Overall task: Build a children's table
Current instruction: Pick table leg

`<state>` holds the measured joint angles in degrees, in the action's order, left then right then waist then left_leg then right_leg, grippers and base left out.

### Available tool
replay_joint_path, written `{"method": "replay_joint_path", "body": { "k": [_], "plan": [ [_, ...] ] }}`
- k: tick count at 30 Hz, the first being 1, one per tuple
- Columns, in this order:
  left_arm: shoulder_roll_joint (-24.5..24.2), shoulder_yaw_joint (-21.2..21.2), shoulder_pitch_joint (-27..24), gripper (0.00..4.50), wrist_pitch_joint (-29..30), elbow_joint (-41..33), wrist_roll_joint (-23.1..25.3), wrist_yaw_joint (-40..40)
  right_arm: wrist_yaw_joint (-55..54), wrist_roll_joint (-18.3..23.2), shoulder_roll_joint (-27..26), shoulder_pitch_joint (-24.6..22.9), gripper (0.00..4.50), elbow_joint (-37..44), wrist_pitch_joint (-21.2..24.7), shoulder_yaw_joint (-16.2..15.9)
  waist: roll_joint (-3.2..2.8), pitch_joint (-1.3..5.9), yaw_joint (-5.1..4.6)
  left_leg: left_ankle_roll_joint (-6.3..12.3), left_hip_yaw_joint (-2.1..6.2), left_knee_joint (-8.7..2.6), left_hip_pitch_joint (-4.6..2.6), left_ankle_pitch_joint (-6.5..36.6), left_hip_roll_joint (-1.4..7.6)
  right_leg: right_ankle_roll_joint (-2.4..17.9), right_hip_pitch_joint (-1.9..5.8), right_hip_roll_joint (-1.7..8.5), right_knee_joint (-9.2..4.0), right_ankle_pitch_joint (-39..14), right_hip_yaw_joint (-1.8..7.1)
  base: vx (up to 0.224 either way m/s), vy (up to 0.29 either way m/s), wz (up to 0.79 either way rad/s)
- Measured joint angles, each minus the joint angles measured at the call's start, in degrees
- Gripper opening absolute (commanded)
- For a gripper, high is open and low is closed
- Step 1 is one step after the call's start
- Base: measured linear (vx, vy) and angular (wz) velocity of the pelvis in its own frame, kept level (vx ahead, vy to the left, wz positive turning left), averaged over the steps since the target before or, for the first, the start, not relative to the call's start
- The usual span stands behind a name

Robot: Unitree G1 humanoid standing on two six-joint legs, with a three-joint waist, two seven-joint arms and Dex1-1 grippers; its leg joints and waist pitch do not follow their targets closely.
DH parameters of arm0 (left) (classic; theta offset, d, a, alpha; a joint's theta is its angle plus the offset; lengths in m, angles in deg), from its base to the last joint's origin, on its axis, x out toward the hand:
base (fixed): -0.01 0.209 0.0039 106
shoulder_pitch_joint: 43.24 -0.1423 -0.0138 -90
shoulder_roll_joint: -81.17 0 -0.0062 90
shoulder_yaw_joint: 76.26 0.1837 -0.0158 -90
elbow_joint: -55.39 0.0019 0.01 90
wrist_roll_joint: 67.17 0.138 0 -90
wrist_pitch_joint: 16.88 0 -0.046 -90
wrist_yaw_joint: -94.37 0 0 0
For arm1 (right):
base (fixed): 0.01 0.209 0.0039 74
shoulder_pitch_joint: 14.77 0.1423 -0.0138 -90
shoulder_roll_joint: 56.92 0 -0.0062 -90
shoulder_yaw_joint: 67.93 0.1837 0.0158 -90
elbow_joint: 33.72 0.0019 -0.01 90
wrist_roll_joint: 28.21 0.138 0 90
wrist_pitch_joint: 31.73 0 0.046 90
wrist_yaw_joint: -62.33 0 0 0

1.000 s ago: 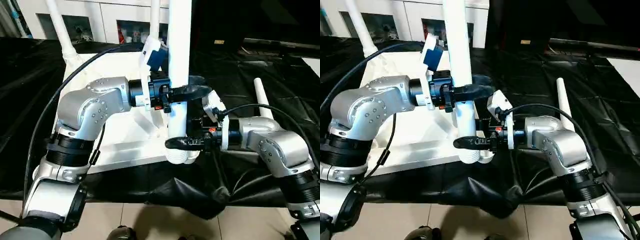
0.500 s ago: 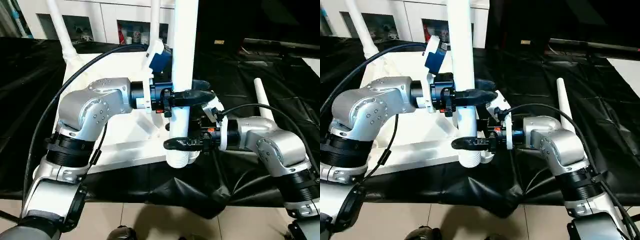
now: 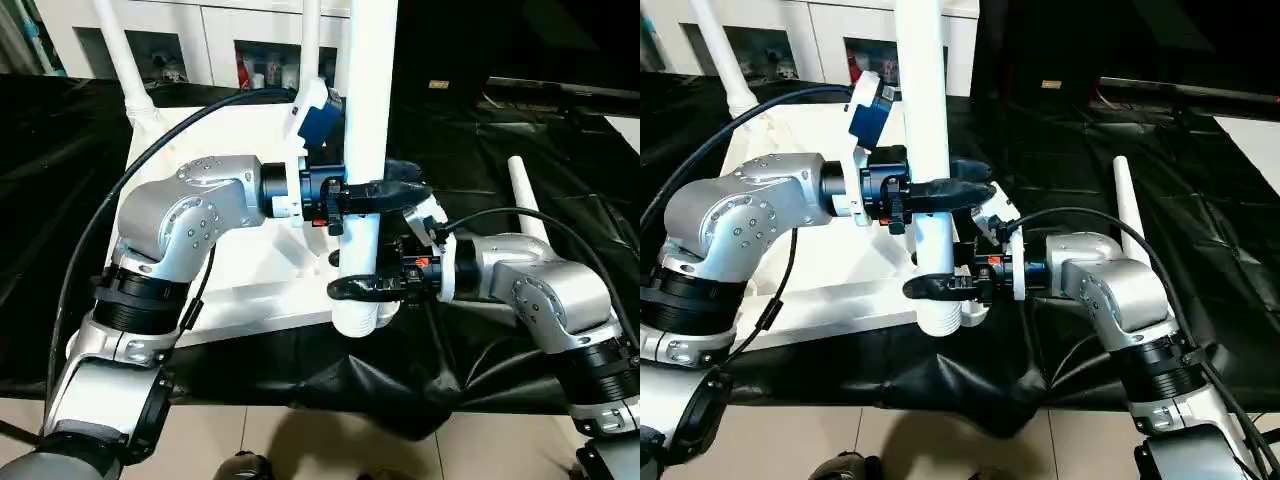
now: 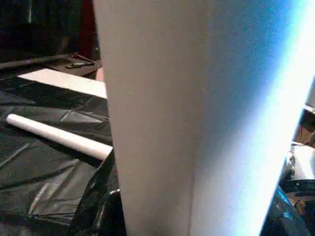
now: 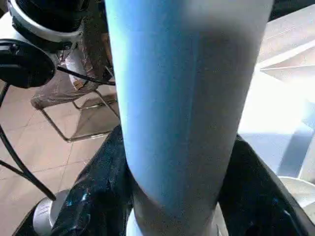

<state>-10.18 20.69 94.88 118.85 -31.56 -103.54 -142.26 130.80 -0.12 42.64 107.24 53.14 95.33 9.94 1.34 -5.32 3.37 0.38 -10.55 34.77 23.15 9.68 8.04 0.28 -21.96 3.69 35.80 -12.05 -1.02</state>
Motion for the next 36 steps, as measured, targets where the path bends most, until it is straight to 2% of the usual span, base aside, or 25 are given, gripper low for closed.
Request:
{"method": "replay_joint_path", "body": {
  "k": [6,7,9,14,17,19,22,26,28,30,33,36],
  "plan": [
    [0.11,-0.07,0.00,1.70,0.01,0.20,-0.10,0.11,0.17,-0.24,0.00,0.00,1.86,0.00,-0.11,0.00,0.00,0.00,0.02,0.00,0.00,0.03,0.00,0.00,0.00,0.00,0.00,0.00,0.02,0.00,0.00,0.000,0.000,0.00],
    [0.17,-0.14,0.00,2.05,0.02,0.24,-0.14,0.15,0.17,-0.24,0.00,0.00,1.86,0.00,-0.14,0.02,0.00,0.00,0.02,0.00,0.00,0.03,0.00,0.00,0.00,0.00,0.00,0.00,0.03,0.00,0.00,0.000,0.000,0.00],
    [0.78,-1.36,0.00,2.40,1.18,0.66,-1.04,1.13,0.17,0.07,-0.12,-0.01,1.86,0.00,-0.13,0.38,-0.01,0.00,0.02,0.00,0.00,0.05,0.00,0.00,0.00,0.00,0.00,0.00,0.07,0.00,0.00,0.000,0.000,0.00],
    [2.43,-5.56,0.03,2.73,3.13,0.76,-4.30,3.49,-0.99,0.86,-1.29,-0.67,1.85,-0.45,-0.01,0.77,-0.01,0.01,0.05,0.00,0.00,0.12,-0.01,0.00,0.02,0.01,0.00,0.00,0.15,0.00,0.00,0.000,0.000,0.00],
    [5.08,-7.84,0.03,3.04,2.22,0.82,-4.48,7.71,-2.15,1.75,-2.55,-0.72,1.85,-0.45,0.07,2.55,-0.03,0.02,0.28,0.01,0.00,0.20,-0.01,-0.01,0.02,0.04,0.03,0.02,0.19,0.02,-0.01,0.000,0.000,0.00],
    [8.63,-10.83,0.00,3.14,-1.09,1.92,-4.73,11.73,-3.18,2.82,-2.61,-0.74,1.85,-0.43,0.31,4.10,-0.03,0.02,0.54,0.02,0.00,0.28,0.00,-0.01,0.02,0.08,0.07,0.04,0.18,0.05,-0.01,0.000,0.000,0.00],
    [13.02,-15.39,-0.01,3.43,-5.07,2.38,-8.22,16.49,-4.53,3.91,-3.56,-0.80,1.84,-0.35,0.35,6.16,0.02,0.07,0.92,0.04,-0.03,0.35,-0.02,-0.01,0.02,0.14,0.10,0.07,0.20,0.08,-0.01,0.000,0.000,0.00],
    [13.97,-19.00,0.21,3.74,-6.22,3.85,-9.97,20.38,-6.25,4.90,-3.93,-1.04,1.84,-0.46,0.37,8.11,0.02,0.06,1.30,0.10,-0.03,0.39,-0.05,-0.06,0.07,0.14,0.08,0.05,0.32,0.09,-0.03,0.000,0.000,0.00],
    [14.63,-22.71,1.24,3.80,-5.92,6.96,-12.91,21.90,-7.61,5.96,-4.91,-1.10,1.84,-0.46,0.42,10.07,0.02,0.06,1.60,0.09,-0.03,0.43,-0.05,-0.08,0.08,0.12,0.08,0.05,0.35,0.11,-0.04,0.000,0.000,0.00],
    [13.29,-25.58,2.03,3.80,-3.20,9.13,-16.49,21.54,-8.30,6.64,-5.16,-1.10,1.84,-0.29,0.42,11.14,0.02,0.06,1.65,0.09,-0.03,0.45,-0.04,-0.08,0.07,0.12,0.08,0.05,0.36,0.11,-0.04,0.000,0.000,0.00],
    [13.26,-30.23,1.83,3.80,-3.05,9.09,-20.98,22.66,-9.90,8.47,-5.66,-1.08,1.84,-0.22,0.41,14.05,0.01,0.07,1.75,0.11,-0.06,0.46,0.00,-0.06,0.06,0.12,0.08,0.07,0.31,0.11,-0.04,0.000,0.000,0.00],
    [12.12,-30.87,-0.80,3.80,-3.43,6.37,-21.39,22.95,-11.16,9.91,-5.80,-1.07,1.84,-0.20,0.37,16.89,-0.01,0.07,1.95,0.11,-0.06,0.46,0.00,-0.06,0.07,0.12,0.08,0.07,0.31,0.11,-0.04,0.000,0.000,0.00]
  ]
}}
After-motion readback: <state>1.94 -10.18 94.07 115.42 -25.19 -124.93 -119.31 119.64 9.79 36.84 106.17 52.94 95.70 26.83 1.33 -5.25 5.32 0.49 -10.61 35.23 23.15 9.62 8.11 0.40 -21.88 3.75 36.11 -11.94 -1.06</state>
